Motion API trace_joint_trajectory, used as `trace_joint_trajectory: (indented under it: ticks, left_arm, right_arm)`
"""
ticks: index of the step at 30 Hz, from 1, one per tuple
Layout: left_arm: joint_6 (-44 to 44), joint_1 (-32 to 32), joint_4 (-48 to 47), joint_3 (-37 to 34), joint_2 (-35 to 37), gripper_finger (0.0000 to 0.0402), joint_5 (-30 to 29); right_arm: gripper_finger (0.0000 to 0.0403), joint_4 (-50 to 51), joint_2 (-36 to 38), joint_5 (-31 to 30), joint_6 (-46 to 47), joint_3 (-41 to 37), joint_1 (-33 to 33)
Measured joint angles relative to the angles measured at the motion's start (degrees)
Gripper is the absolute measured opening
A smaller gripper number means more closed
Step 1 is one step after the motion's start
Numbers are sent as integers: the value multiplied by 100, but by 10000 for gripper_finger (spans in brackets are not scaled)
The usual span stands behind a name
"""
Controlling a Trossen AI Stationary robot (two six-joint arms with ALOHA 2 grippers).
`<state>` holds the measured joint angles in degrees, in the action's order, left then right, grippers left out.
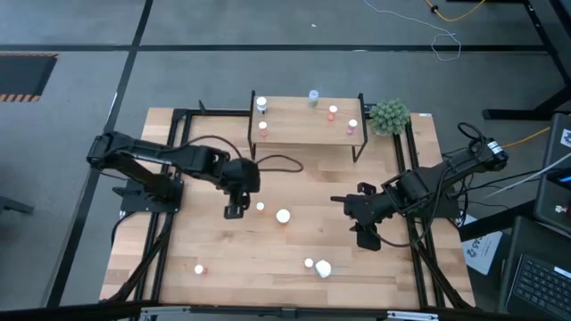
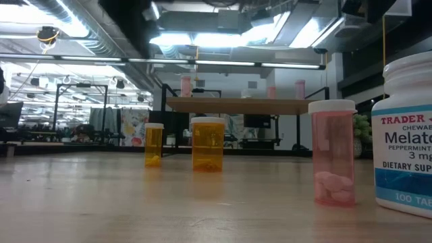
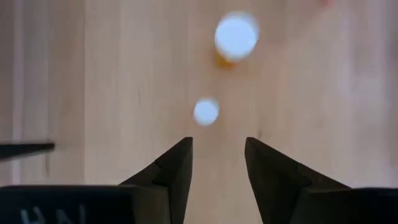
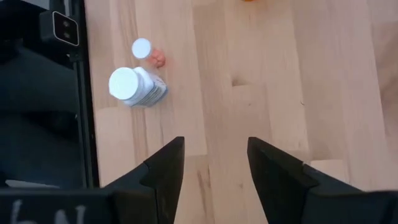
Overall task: Pick and place medicine bottles onto shelf by color
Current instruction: Put the left orange pill bottle on the shelf
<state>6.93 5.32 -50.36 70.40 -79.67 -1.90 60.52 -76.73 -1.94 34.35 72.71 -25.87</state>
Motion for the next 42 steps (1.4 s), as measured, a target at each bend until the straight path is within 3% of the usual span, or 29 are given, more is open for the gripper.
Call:
trace_joint_trajectory:
  ticks: [15,29,42]
  left_arm:
    - [348,11,793,-307,-1013,148,-333]
    - [458,241,1143,-308,-1383,214,-334]
    - [489,186,1228,-304,-1586,218,-464]
  right_arm:
    - [179,-104,-2,-165,-42,0,-33]
    - [179,-116,0,-163,-42,0,-33]
    - [179,-118,0,-149,-45,0,-33]
